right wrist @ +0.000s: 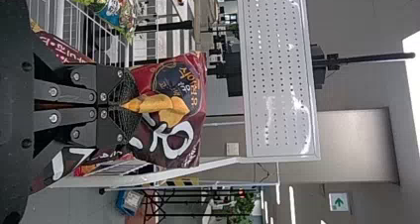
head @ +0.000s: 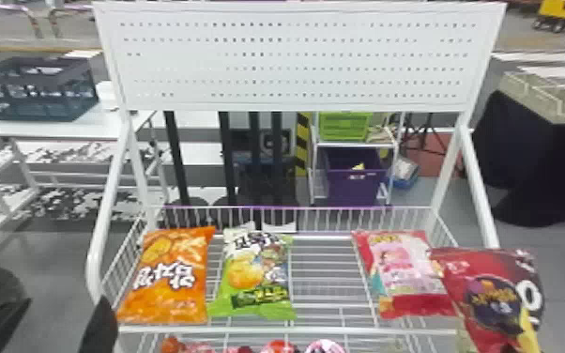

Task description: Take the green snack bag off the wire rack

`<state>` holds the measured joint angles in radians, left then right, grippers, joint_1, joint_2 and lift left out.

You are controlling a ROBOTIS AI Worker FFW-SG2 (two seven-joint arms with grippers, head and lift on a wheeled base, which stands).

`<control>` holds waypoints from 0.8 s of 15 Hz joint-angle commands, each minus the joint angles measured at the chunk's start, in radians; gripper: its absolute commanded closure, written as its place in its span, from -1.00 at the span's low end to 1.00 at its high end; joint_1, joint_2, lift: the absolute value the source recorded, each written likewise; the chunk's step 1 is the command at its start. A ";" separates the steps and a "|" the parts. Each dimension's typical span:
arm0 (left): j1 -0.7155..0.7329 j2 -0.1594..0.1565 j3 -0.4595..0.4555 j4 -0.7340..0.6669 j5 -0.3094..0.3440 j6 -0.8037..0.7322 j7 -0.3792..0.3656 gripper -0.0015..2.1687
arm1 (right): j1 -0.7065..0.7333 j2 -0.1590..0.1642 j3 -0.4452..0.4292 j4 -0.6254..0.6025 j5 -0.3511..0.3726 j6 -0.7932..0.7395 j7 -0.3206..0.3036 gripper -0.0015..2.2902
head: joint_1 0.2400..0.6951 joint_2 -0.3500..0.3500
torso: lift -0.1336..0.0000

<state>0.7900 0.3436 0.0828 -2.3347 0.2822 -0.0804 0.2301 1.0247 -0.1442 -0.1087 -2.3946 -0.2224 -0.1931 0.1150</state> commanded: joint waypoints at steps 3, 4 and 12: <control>0.000 0.000 0.000 0.000 0.000 0.000 0.000 -0.92 | 0.000 0.000 0.001 0.000 0.000 -0.001 0.002 0.96 | 0.14 0.00 | 1.00; 0.000 0.000 0.000 0.000 0.000 0.000 0.000 -0.92 | 0.000 0.000 0.001 0.000 0.000 -0.001 0.002 0.96 | 0.14 0.00 | 1.00; -0.129 0.049 -0.196 0.089 -0.069 0.025 0.035 -0.92 | -0.003 0.000 0.007 0.000 0.005 0.002 0.002 0.96 | 0.14 0.00 | 1.00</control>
<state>0.7267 0.3661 -0.0121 -2.2909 0.2554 -0.0723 0.2471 1.0235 -0.1442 -0.1044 -2.3955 -0.2213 -0.1932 0.1166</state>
